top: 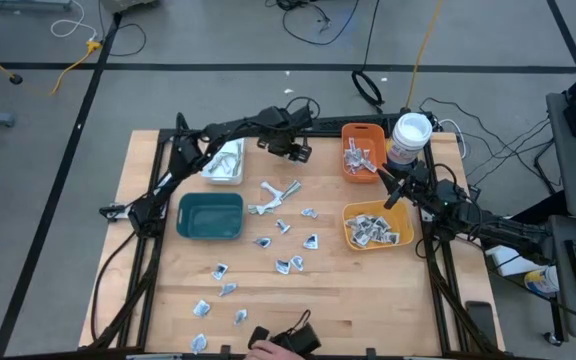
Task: Pick & Place First Aid Supplies
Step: Put the bandage into the white bin
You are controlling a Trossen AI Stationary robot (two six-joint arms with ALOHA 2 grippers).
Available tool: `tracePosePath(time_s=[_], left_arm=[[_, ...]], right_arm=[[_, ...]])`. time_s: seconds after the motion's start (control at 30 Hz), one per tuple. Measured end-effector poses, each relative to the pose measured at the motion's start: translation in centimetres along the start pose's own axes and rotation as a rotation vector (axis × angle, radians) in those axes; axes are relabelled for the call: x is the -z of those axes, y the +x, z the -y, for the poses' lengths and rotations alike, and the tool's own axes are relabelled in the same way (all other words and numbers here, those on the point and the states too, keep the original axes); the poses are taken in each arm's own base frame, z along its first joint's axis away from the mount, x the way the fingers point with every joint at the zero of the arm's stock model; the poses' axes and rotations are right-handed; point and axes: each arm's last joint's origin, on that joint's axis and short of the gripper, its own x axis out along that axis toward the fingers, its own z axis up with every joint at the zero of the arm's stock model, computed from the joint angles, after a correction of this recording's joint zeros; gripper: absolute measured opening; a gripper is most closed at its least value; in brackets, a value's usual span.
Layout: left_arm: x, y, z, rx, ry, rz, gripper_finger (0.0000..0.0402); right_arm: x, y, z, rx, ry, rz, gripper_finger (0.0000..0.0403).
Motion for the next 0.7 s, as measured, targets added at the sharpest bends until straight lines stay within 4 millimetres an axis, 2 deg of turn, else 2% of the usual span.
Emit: tracePosePath(time_s=[0.13,0.4,0.7], left_arm=[[0.11,-0.15,0.28,0.006,0.010,0.007,0.0164],[0.33,-0.12,0.67,0.023,0.033,0.000,0.0074],[0.00,-0.12,0.11,0.068,-0.064,-0.041,0.0063]], right_arm=[[0.00,0.00,0.00,0.000,0.000,0.000,0.0119],[0.00,0.00,0.00,0.000,0.000,0.000,0.0115],[0.00,0.00,0.00,-0.001,0.000,0.000,0.0117]])
